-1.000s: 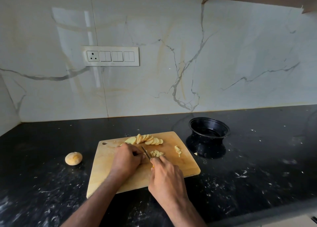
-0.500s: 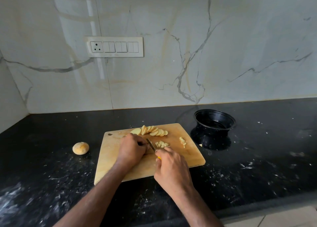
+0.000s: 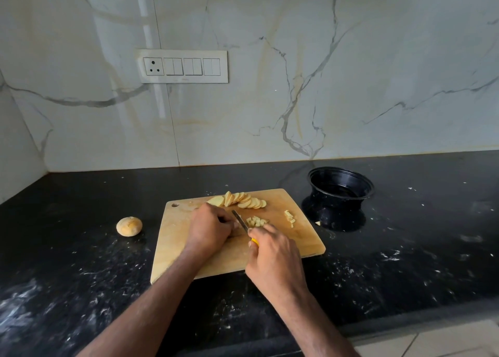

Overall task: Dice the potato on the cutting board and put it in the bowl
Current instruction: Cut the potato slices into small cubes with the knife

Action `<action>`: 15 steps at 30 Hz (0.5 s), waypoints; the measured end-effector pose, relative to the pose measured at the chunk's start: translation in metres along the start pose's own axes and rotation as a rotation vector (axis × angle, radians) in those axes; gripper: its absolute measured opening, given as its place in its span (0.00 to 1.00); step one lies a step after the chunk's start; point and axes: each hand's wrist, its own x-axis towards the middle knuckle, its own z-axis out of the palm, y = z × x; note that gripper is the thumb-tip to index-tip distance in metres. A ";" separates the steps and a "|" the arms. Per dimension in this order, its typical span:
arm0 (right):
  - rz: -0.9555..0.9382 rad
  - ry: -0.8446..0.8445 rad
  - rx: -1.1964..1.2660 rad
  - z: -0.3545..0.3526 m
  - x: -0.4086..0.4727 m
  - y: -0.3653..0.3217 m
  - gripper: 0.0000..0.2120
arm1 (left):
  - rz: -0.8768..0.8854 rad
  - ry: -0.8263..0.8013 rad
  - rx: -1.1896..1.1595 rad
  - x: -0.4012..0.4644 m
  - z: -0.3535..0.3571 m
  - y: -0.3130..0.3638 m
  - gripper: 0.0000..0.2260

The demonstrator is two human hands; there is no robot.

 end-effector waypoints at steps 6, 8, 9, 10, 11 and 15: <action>0.025 0.019 -0.005 -0.001 0.000 0.000 0.11 | -0.009 -0.018 -0.006 0.000 -0.001 0.000 0.04; 0.026 0.025 -0.001 -0.001 0.000 0.000 0.11 | -0.009 -0.015 -0.003 0.000 0.000 0.000 0.04; 0.023 0.023 0.001 0.000 0.000 0.000 0.11 | -0.010 -0.014 -0.002 0.001 0.000 -0.001 0.04; 0.018 0.018 0.004 0.000 0.000 0.000 0.11 | -0.014 -0.014 -0.003 0.001 0.001 -0.001 0.05; 0.013 0.012 0.006 0.000 0.000 0.000 0.11 | -0.021 -0.015 -0.002 0.001 0.001 -0.001 0.05; 0.001 -0.014 0.003 0.002 0.001 0.001 0.11 | -0.038 -0.020 -0.016 0.002 0.002 0.000 0.04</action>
